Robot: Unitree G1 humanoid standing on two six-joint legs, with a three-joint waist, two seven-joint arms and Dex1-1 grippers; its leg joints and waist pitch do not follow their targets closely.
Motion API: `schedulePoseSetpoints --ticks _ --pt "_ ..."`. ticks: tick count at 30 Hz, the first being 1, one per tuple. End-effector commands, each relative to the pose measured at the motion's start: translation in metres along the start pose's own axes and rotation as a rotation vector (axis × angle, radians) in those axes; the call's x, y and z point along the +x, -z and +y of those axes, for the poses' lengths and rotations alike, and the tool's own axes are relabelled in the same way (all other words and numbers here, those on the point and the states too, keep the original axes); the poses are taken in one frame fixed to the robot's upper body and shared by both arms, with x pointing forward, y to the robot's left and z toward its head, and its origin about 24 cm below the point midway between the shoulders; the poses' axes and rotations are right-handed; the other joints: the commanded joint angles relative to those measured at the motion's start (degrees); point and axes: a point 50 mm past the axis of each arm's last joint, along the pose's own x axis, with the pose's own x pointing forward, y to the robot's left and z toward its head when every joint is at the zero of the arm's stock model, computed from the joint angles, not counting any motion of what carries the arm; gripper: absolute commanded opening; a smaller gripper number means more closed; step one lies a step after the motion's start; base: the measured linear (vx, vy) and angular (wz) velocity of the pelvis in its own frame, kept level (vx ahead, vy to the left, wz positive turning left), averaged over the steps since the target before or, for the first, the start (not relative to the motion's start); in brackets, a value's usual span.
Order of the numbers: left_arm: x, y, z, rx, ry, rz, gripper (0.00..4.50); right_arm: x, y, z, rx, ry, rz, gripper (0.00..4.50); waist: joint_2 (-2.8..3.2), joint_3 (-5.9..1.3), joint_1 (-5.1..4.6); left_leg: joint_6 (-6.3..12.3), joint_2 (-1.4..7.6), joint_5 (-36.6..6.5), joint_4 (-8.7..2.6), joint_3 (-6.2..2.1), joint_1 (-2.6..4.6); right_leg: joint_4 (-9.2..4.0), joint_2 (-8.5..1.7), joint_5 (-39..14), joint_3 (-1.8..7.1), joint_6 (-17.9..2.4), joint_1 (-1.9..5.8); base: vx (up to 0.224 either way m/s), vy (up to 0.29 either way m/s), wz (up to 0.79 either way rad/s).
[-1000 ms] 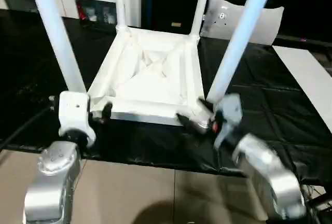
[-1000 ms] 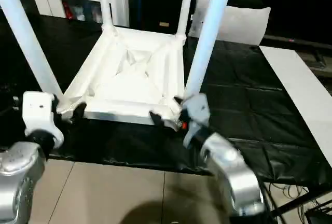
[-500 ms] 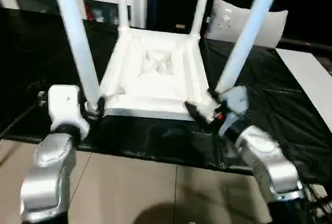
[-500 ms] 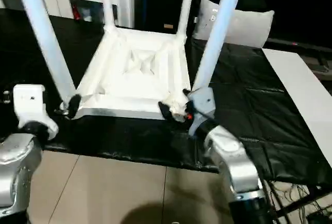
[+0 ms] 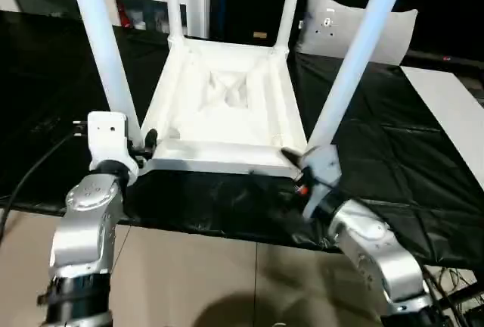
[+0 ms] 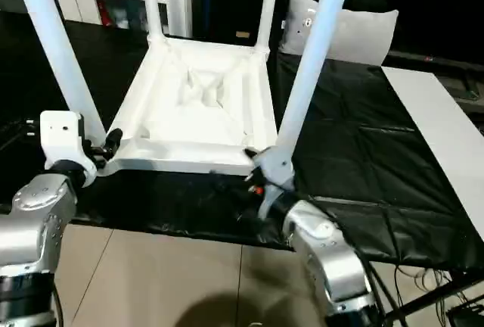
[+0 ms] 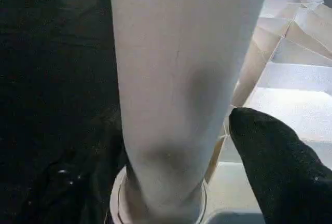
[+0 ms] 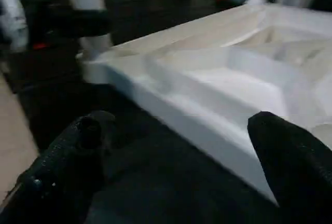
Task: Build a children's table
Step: Flip table
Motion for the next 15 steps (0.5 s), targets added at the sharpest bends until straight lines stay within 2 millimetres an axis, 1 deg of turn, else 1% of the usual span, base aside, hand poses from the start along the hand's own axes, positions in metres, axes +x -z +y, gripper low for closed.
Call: schedulePoseSetpoints --ticks 1,2,5,7,8,9,10,12,15 --pt "0.0028 -0.0013 -0.0004 -0.008 0.007 -0.007 3.19 -0.0011 0.0002 0.0002 0.005 -0.016 0.013 4.50 1.44 -2.97 0.05 -0.49 1.42 -13.53 -5.77 -0.03 0.21 -3.85 -2.88 -10.87 1.53 -10.95 2.24 0.000 0.000 0.00" --pt "0.0035 -0.0009 -0.0001 -0.011 0.006 -0.006 3.13 -0.0005 0.0004 0.0010 0.010 -0.024 0.014 4.50 1.28 -2.89 0.04 -0.60 1.44 -14.31 -5.80 0.01 0.24 -3.96 -2.90 -12.31 1.57 -10.62 2.14 0.000 0.000 0.00" --pt "0.0059 -0.0003 0.0007 -0.013 0.001 -0.007 2.73 0.0002 0.0012 0.0027 0.008 -0.035 0.022 4.50 1.44 -2.79 0.06 -1.03 1.49 -15.34 -5.92 -0.06 0.28 -4.14 -2.92 -14.30 1.56 -9.90 1.92 0.000 0.000 0.00" --pt "0.0068 0.0002 0.0009 -0.014 0.001 -0.006 2.70 0.0003 0.0018 0.0038 0.008 -0.040 0.025 4.50 1.40 -2.83 0.07 -1.10 1.52 -15.30 -5.91 -0.08 0.22 -4.16 -2.99 -14.26 1.61 -9.76 1.94 0.000 0.000 0.00" --pt "0.0071 0.0004 0.0008 -0.015 0.002 -0.004 2.37 0.0003 0.0020 0.0041 0.008 -0.042 0.026 4.50 1.41 -2.87 0.09 -1.11 1.53 -14.79 -5.90 -0.07 0.22 -4.08 -3.00 -13.59 1.63 -9.82 1.94 0.000 0.000 0.00" --pt "0.0077 0.0009 0.0008 -0.017 0.004 -0.004 2.37 0.0003 0.0021 0.0047 0.008 -0.045 0.028 4.50 1.53 -2.85 0.11 -1.14 1.53 -14.65 -5.91 -0.08 0.22 -4.05 -2.99 -13.30 1.63 -9.89 1.92 0.000 0.000 0.00" --pt "0.0084 0.0015 0.0005 -0.019 0.006 -0.003 2.37 0.0002 0.0023 0.0052 0.008 -0.047 0.029 4.50 1.49 -2.86 0.08 -1.15 1.56 -14.50 -5.95 -0.08 0.21 -4.00 -2.95 -12.71 1.60 -10.01 1.95 0.000 0.000 0.00" --pt "0.0093 0.0021 0.0004 -0.020 0.008 -0.003 2.12 0.0001 0.0024 0.0057 0.009 -0.050 0.031 4.50 1.53 -2.87 0.14 -1.05 1.53 -14.11 -5.93 -0.05 0.21 -3.99 -2.97 -12.01 1.62 -10.25 1.97 0.000 0.000 0.00" --pt "0.0112 0.0028 -0.0002 -0.027 0.017 -0.003 2.06 0.0001 0.0028 0.0073 0.012 -0.055 0.033 4.50 1.42 -2.78 0.21 -1.05 1.47 -15.01 -5.93 0.06 0.31 -4.15 -2.94 -13.52 1.65 -10.03 1.85 0.000 0.000 0.00"
